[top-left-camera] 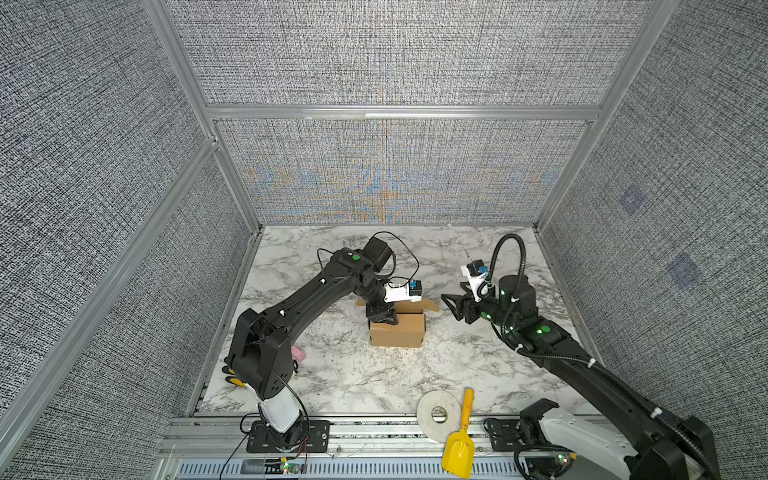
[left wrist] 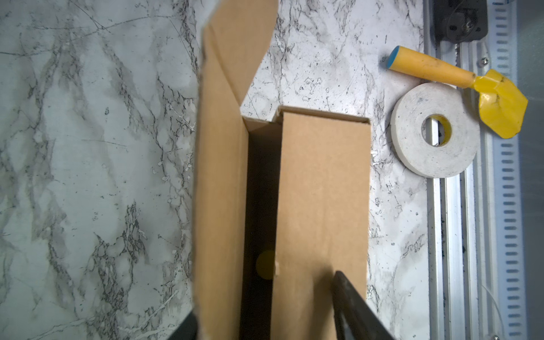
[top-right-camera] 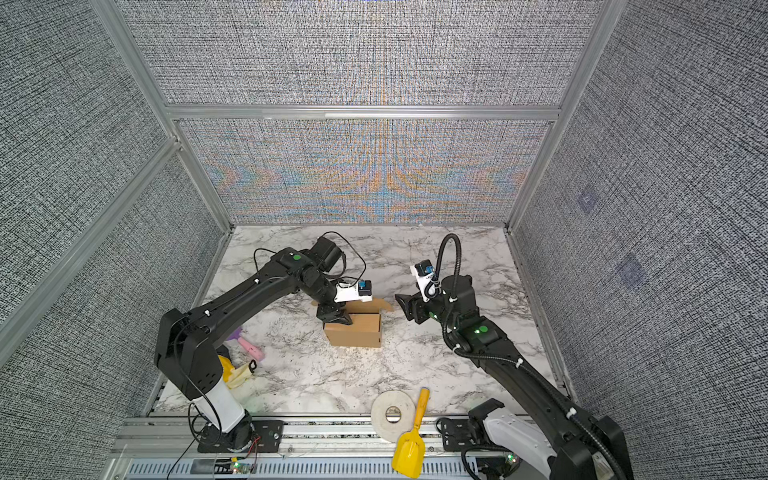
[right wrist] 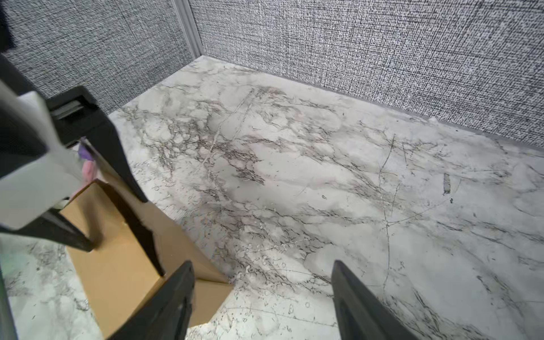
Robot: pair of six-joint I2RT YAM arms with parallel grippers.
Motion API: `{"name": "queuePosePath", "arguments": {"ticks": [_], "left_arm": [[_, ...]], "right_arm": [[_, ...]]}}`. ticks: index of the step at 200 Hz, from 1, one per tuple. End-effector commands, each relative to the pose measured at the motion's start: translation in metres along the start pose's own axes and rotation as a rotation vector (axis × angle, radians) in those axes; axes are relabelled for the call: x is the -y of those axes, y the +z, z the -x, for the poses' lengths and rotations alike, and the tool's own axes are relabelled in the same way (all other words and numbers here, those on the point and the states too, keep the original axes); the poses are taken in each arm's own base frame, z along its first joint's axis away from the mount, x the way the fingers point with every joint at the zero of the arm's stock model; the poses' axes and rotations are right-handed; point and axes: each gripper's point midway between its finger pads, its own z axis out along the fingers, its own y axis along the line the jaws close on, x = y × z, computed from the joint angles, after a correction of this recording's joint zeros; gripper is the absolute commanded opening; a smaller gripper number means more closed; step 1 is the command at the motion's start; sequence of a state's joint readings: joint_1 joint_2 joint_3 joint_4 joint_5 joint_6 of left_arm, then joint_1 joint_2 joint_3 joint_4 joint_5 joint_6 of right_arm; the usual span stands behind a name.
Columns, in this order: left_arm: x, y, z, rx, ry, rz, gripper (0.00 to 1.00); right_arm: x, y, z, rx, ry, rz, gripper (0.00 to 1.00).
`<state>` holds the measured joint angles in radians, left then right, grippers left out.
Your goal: Fold the paper box
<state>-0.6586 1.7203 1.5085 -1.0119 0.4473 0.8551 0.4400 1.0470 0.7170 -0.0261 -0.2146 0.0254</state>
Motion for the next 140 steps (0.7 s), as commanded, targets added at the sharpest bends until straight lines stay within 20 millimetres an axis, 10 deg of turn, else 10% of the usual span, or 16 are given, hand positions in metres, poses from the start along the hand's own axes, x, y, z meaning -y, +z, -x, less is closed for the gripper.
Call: {"name": "queuePosePath", "arguments": {"ticks": [1,140], "left_arm": [[-0.008,0.003,-0.007,-0.040,-0.012,0.031,0.47],[-0.013,0.004,-0.007,-0.048,-0.021,0.044,0.43]], "right_arm": [[0.002,0.012,-0.013,-0.083,0.024,0.006,0.73],[-0.043,0.013,-0.034,-0.159,0.075,0.261,0.65]]}}
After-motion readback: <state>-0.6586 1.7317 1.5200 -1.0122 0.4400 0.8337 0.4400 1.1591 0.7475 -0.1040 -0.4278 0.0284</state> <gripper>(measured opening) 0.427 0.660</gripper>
